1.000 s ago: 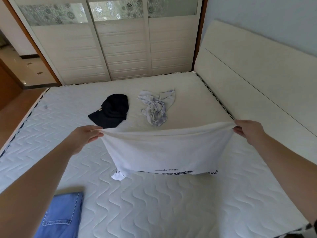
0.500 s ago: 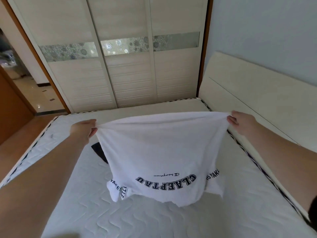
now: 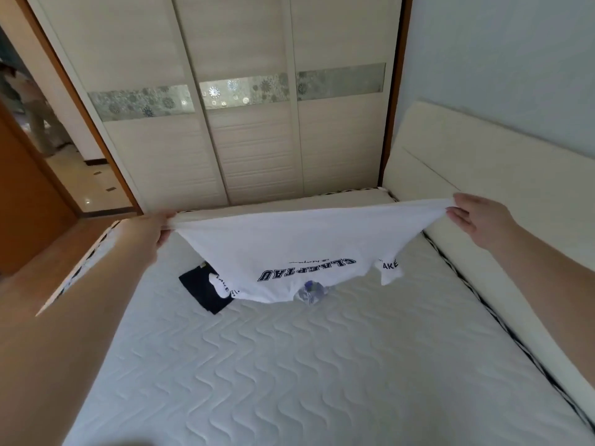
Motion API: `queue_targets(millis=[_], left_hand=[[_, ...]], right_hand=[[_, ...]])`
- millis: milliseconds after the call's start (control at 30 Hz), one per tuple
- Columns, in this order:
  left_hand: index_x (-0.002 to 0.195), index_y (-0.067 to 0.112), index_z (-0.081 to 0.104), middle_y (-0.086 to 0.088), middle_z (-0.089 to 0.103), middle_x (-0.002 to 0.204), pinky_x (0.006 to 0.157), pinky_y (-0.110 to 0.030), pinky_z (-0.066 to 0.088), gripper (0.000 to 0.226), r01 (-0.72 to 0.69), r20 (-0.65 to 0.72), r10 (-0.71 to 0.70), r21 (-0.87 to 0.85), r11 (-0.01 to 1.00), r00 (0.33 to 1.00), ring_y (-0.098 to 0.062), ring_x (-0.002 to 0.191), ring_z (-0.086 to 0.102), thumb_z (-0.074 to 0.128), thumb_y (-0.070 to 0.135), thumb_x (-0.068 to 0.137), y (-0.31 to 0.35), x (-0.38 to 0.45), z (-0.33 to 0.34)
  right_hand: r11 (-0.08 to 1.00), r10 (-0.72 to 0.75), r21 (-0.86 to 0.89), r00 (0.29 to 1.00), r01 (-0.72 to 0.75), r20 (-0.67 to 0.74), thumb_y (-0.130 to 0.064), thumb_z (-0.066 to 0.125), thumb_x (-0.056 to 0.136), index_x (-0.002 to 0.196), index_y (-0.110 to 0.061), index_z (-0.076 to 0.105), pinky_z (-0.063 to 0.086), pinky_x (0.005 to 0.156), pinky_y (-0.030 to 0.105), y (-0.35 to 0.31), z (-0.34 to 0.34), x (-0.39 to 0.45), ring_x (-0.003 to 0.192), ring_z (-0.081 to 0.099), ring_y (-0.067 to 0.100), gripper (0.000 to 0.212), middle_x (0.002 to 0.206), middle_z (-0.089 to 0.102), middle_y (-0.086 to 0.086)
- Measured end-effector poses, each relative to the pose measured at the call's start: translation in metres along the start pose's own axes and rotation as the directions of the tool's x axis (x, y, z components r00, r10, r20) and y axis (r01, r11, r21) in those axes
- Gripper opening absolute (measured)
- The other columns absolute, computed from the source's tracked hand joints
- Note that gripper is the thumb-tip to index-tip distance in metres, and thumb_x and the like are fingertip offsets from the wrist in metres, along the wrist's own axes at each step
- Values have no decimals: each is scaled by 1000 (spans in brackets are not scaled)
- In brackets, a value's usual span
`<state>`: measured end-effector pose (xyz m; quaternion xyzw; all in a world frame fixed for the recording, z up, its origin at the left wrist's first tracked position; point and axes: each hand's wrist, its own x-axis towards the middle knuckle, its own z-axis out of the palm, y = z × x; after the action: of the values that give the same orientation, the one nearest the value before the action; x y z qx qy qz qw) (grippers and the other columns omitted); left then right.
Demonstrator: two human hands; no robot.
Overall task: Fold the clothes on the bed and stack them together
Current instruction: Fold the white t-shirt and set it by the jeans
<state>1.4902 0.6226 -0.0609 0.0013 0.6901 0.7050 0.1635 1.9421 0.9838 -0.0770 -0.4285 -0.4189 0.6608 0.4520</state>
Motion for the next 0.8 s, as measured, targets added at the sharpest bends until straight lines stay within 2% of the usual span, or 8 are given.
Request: queue_targets(millis=[100,167,233,367,467,533,700,800], left_hand=[[81,25,76,2,69,96,72,-18,54,11,42,-16,-41,96,994,999,-8,81,66,70,25,91,-85,-17,-31],[94,23,75,-7,70,98,69,-18,55,10,66,-5,-65,144,987,998,-11,76,67,68,17,92,-151,-34,-52],[116,12,69,-13,67,95,68,-20,54,24,140,-38,-135,178,974,990,-13,72,65,68,13,92,-219,-55,-72],[123,-4,59,-10,59,71,44,-8,46,35,314,-82,-304,296,902,949,-1,42,58,66,11,93,-338,-104,-115],[119,-22,53,1,49,40,32,-7,30,40,387,-77,-397,459,800,914,0,25,39,60,10,97,-417,-137,-148],[119,-19,55,1,52,37,30,-9,29,35,459,-133,-452,462,759,882,0,24,39,61,6,95,-458,-156,-167],[116,-7,63,-2,61,45,32,-11,33,26,541,-215,-517,544,642,829,-5,32,46,65,5,93,-546,-202,-215],[115,-4,65,-8,66,70,49,-16,49,25,576,-247,-544,564,592,802,-16,61,61,64,8,94,-592,-221,-241]], right_hand=[[992,89,-92,996,-91,-21,-7,64,93,107,0,63,58,79,24,59,-33,-10,85,65,15,16,101,65,10],[972,171,-150,983,-179,-64,-6,63,93,110,0,61,52,90,30,107,-58,-22,82,63,15,18,93,64,7],[936,272,-197,955,-291,-118,-5,62,93,94,0,60,49,96,34,159,-86,-35,78,61,15,5,88,62,7],[822,455,-262,860,-506,-233,-3,61,94,85,-1,55,47,101,38,265,-155,-67,75,57,17,12,91,60,12],[717,540,-308,778,-625,-322,-3,59,95,96,5,56,60,69,24,333,-209,-94,72,57,18,8,105,60,18],[652,568,-343,736,-676,-369,-2,57,96,98,6,57,54,49,18,373,-240,-114,62,63,18,9,105,60,19],[531,583,-427,682,-732,-442,-3,54,98,128,14,49,57,65,26,454,-306,-166,46,63,10,35,90,60,17],[501,588,-432,662,-749,-465,-7,54,99,131,12,48,55,49,18,488,-339,-190,42,62,4,37,94,61,17]])
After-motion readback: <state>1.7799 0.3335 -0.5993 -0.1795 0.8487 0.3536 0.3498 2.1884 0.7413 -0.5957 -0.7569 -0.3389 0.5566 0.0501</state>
